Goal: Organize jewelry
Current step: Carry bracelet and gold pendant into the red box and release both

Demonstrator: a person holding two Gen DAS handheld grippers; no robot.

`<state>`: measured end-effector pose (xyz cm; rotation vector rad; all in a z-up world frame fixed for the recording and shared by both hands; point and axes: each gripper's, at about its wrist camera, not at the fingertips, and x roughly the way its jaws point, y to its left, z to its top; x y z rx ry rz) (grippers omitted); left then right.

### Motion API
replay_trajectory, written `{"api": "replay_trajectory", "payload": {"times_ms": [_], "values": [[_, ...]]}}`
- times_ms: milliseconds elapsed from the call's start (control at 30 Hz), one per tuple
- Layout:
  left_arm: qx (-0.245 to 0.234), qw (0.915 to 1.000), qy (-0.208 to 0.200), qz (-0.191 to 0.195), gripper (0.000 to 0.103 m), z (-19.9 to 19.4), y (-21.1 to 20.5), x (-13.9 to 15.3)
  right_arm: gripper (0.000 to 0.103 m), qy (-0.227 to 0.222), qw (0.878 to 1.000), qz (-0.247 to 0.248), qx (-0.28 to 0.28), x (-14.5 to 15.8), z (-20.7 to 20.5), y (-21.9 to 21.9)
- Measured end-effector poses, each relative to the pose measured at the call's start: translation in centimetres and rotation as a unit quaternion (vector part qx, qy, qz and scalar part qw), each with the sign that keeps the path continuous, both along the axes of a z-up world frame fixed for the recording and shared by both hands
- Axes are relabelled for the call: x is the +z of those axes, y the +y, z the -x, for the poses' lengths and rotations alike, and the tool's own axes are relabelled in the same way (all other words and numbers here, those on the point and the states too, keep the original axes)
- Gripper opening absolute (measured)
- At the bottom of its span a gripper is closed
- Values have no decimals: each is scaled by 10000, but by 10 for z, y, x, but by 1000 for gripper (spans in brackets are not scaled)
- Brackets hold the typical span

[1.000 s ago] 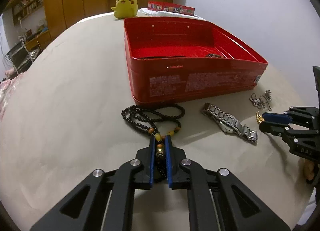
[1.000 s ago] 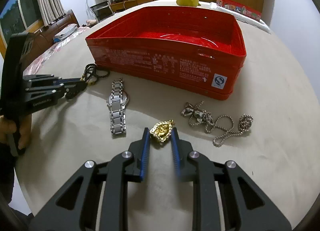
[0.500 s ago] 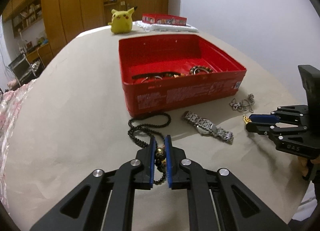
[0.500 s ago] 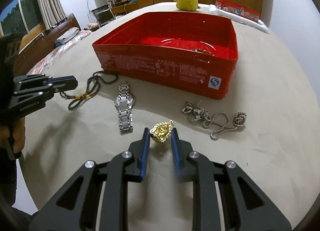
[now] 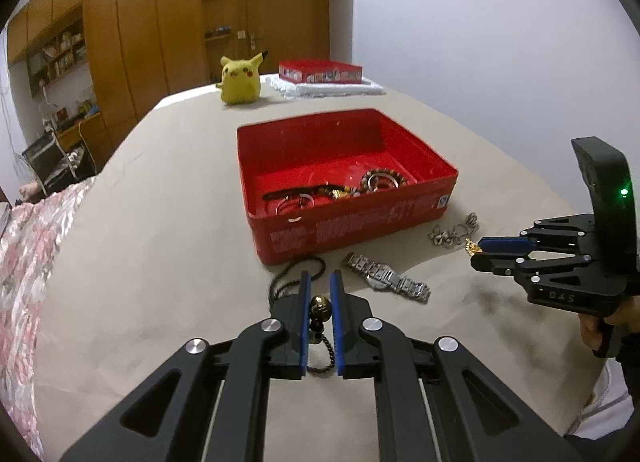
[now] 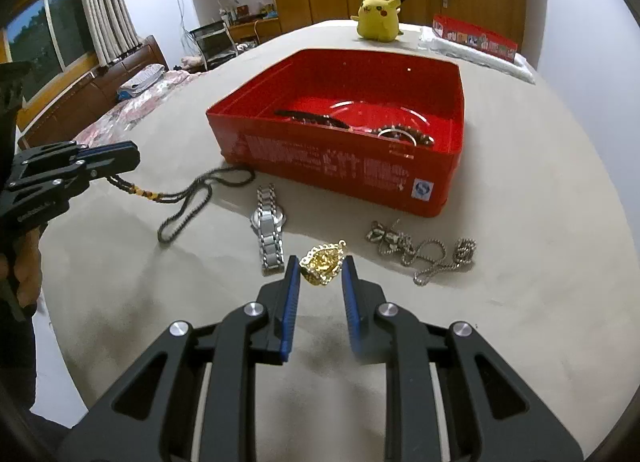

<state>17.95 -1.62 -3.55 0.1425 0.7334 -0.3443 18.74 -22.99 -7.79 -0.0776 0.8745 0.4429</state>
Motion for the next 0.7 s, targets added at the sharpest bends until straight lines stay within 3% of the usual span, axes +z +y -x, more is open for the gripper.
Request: {"api": "replay_trajectory", "payload": {"times_ms": [700], "values": [[-241, 9985, -493, -57, 9, 5, -7, 62, 20, -500, 9984, 212, 169, 61, -8, -3]]}}
